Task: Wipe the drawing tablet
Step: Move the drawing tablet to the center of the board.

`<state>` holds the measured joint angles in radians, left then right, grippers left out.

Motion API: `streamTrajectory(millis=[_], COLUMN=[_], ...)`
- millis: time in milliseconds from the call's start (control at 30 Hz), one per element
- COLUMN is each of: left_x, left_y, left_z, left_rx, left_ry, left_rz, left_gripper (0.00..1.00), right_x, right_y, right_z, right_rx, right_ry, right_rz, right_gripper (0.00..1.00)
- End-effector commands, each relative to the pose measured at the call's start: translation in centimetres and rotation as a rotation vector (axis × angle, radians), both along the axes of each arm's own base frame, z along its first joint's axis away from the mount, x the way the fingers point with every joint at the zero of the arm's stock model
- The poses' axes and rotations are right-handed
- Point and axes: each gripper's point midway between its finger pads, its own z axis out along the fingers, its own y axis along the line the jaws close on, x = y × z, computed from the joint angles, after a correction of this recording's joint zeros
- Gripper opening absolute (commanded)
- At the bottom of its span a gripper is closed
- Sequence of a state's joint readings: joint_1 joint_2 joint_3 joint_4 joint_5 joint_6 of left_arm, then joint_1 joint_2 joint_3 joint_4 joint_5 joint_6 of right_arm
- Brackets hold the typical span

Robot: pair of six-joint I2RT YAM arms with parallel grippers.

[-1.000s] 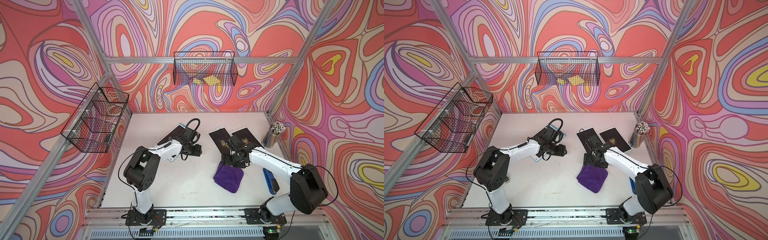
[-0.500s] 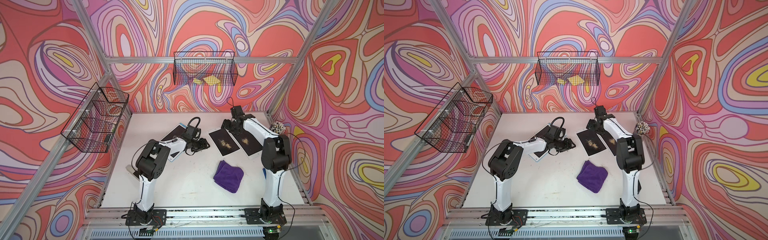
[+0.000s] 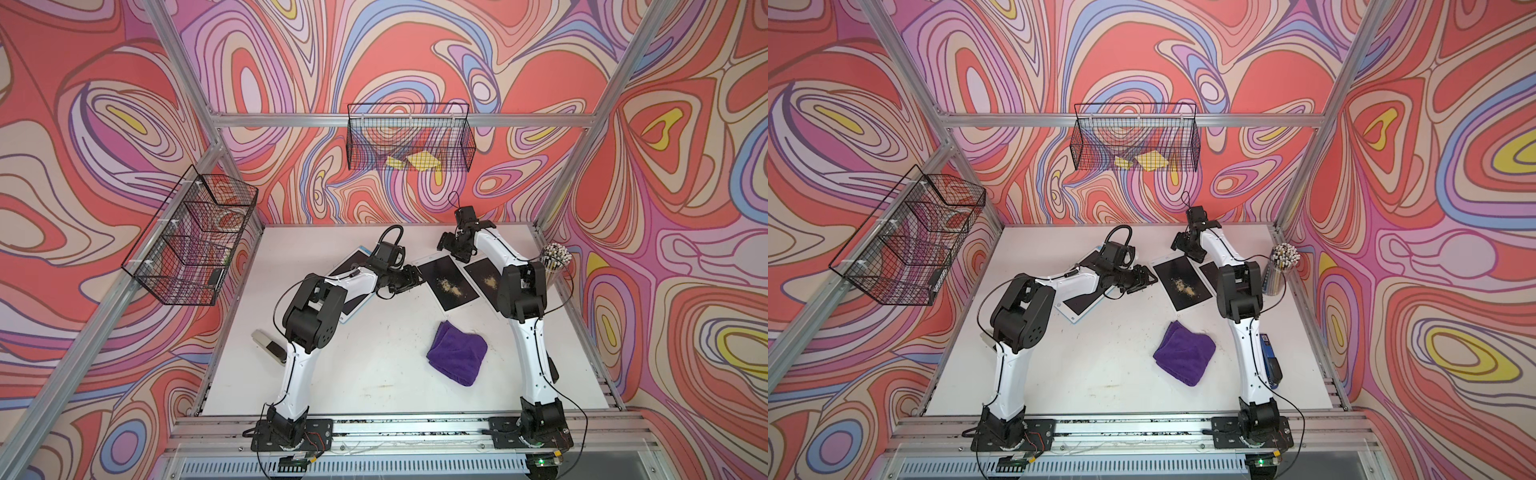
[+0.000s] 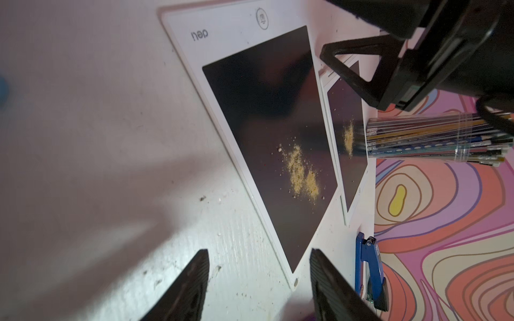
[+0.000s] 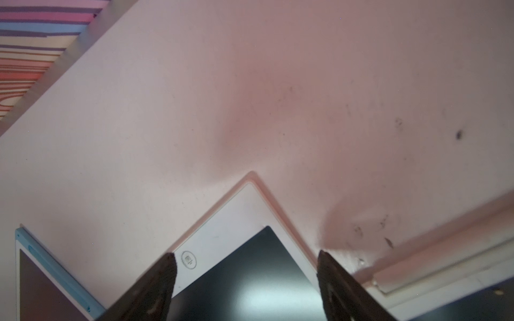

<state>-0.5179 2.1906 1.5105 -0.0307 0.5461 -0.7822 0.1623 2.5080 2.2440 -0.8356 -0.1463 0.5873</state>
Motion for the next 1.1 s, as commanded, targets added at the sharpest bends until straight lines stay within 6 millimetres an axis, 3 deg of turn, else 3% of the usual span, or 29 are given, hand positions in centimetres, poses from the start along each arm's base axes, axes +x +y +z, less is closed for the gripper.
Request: streamTrajectory(millis=[0, 300, 567, 867, 1067], left_x=[0.8, 2.3, 2.3, 1.2, 0.1], left_y=[-0.1, -0.8, -0.6, 0.6, 2.5], left_z=[-1.0, -1.6, -1.7, -2.3, -2.1], left_rx=[0.004, 0.011, 0.025, 0.067, 0.104], left_ry=[0.021, 0.026, 0.022, 0.021, 0.010], left_rz=[0.011, 0.010, 0.006, 0.007, 0.012], left_gripper=[0.61, 0.61, 0.61, 0.61, 0.61], right_x=[-0.7, -2.5, -5.2, -10.0, -14.1], right_y=[-0.2, 0.6, 1.6, 4.7, 7.5], right_z=[-1.8, -1.5, -1.7, -0.9, -0.3], right_rx=[0.001, 0.043, 0.077, 0.131, 0.139], right_ry=[0.041, 0.052, 0.081, 0.087, 0.095], right_rz=[0.016, 0.049, 0.077, 0.116, 0.166], right_gripper=[0.81, 0.79, 0.79, 0.79, 0.79])
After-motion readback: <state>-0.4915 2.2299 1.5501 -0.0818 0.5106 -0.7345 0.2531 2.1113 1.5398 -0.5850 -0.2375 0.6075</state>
